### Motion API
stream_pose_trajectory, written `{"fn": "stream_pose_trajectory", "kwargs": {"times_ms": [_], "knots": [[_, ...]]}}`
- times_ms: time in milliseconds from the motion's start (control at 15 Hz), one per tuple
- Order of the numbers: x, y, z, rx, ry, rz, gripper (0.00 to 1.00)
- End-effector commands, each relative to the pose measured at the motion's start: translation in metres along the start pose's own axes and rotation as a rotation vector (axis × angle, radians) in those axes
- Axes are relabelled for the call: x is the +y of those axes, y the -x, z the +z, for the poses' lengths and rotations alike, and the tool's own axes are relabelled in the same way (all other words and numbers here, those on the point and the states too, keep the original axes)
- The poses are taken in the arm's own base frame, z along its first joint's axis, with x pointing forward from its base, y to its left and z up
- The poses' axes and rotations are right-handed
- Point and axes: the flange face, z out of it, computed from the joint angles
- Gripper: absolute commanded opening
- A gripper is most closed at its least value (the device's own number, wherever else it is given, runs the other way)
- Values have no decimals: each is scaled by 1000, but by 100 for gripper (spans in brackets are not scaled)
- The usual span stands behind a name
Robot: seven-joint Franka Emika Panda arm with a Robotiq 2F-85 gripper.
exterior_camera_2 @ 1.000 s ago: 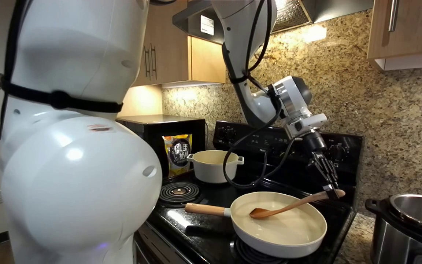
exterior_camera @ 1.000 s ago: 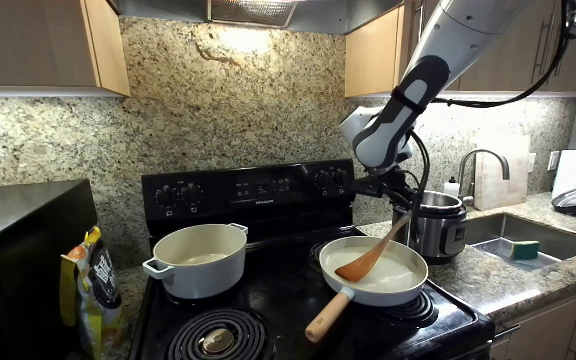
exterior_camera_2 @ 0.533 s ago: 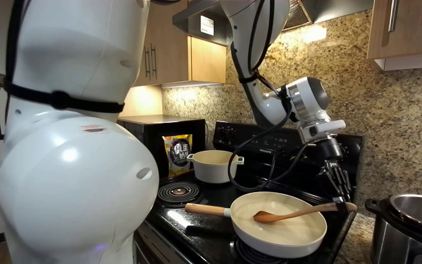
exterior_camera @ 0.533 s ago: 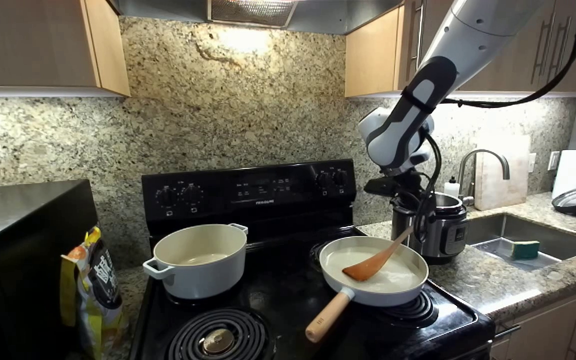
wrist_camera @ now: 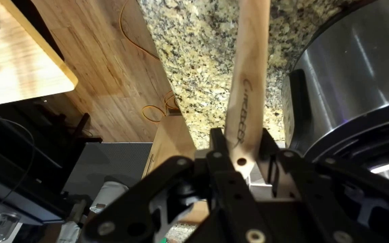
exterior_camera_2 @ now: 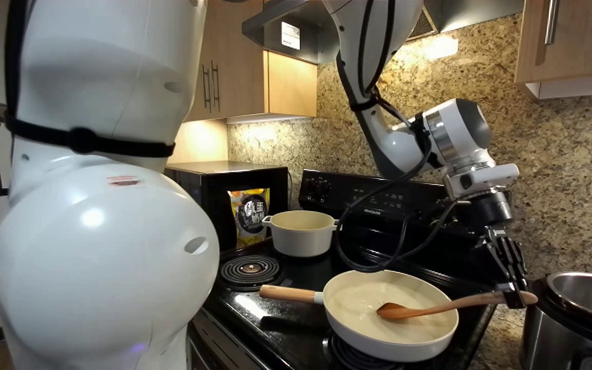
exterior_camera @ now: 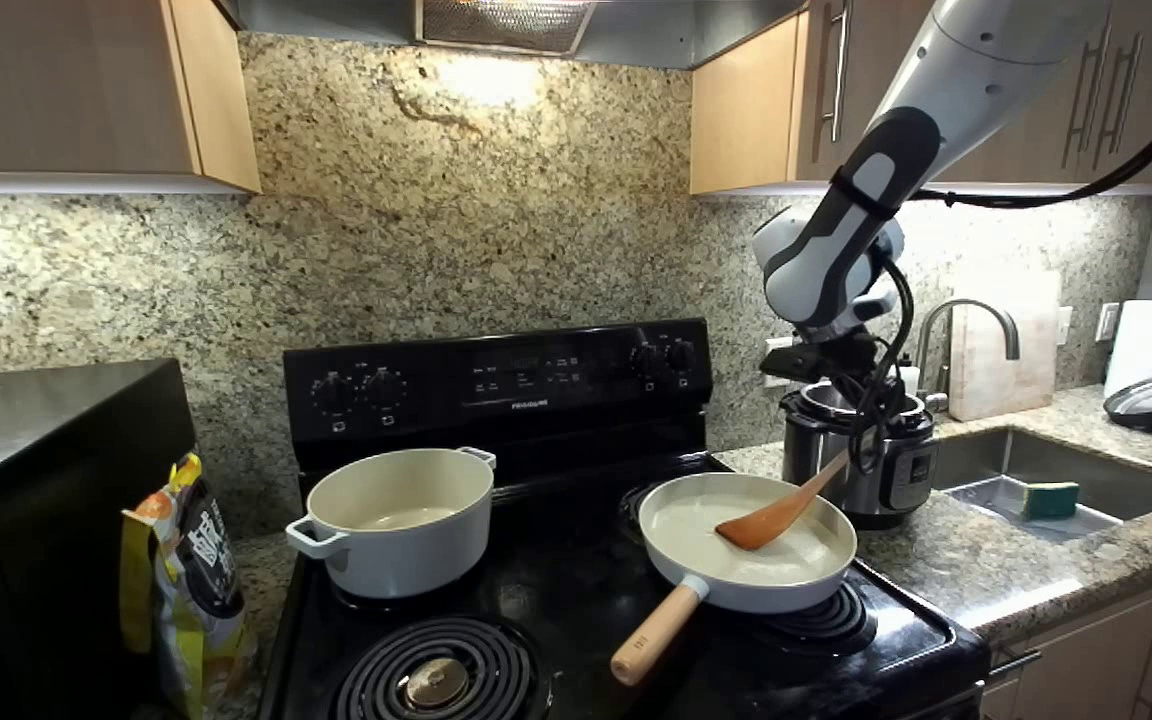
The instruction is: Pick up the cooking stick and stir in the pan
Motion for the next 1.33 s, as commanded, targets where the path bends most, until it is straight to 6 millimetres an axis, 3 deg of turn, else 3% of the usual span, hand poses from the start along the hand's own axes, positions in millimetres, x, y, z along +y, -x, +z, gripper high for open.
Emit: {"fn": "stream_pose_trajectory", "kwargs": {"times_ms": [0, 200, 333, 733, 1267], "knots": [[5, -24, -11, -35, -35, 25, 10], [-2, -37, -24, -13, -45, 46, 10], [-9, -35, -35, -7, -64, 46, 10], [-20, 6, -52, 27, -113, 8, 10], [-13, 56, -39, 22, -93, -116, 10]]}}
